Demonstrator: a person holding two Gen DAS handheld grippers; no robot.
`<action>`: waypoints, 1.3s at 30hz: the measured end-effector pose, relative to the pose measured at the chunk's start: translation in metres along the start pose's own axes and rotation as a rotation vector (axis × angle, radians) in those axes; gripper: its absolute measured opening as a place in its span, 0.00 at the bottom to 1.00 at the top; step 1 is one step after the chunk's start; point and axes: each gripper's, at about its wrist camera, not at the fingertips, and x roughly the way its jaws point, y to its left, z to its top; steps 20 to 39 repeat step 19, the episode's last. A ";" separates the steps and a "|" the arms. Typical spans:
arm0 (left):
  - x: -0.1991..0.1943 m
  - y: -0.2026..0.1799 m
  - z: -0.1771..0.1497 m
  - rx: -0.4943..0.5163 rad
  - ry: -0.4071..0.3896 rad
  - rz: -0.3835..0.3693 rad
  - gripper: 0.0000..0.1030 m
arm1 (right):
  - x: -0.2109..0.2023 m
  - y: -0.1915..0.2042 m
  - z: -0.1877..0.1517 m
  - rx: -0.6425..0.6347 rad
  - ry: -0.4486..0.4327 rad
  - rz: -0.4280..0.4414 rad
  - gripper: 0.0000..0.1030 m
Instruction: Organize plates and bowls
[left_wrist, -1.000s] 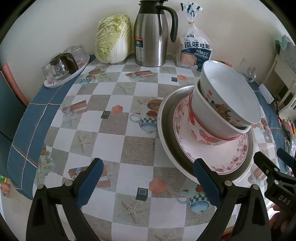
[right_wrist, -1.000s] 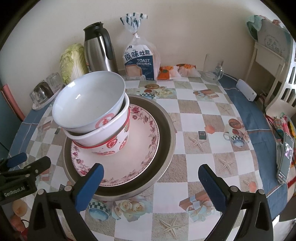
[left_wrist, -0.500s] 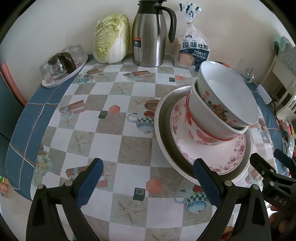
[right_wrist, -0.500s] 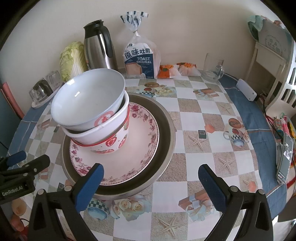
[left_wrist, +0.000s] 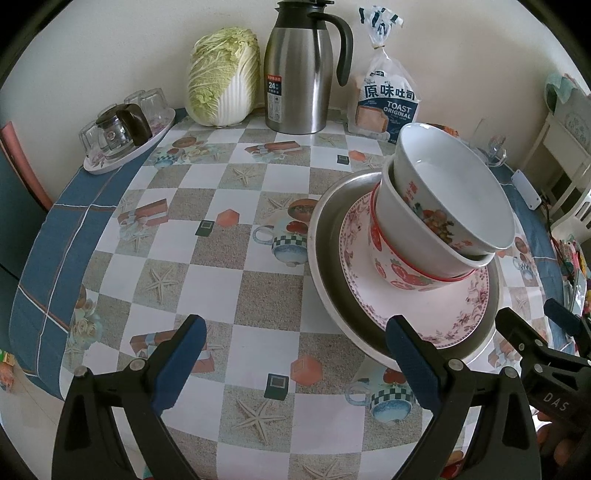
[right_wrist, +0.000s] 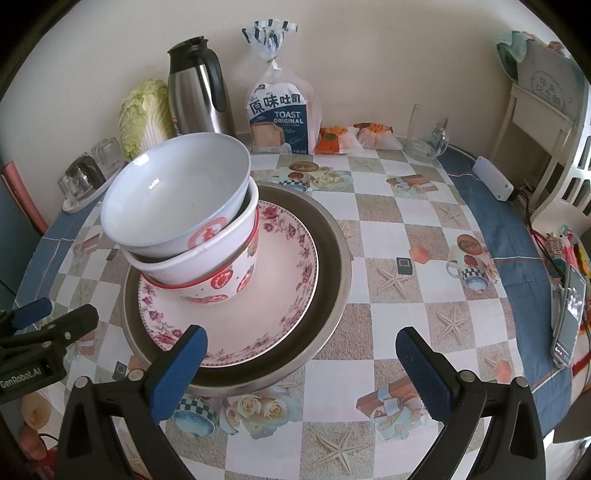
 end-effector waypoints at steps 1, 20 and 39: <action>0.000 0.000 0.000 -0.001 0.001 -0.001 0.95 | 0.000 0.000 0.000 0.000 0.000 0.000 1.00; -0.004 -0.001 -0.001 0.004 -0.016 -0.021 0.95 | 0.001 -0.002 -0.003 -0.008 0.007 0.002 1.00; -0.004 -0.001 -0.001 0.004 -0.016 -0.021 0.95 | 0.001 -0.002 -0.003 -0.008 0.007 0.002 1.00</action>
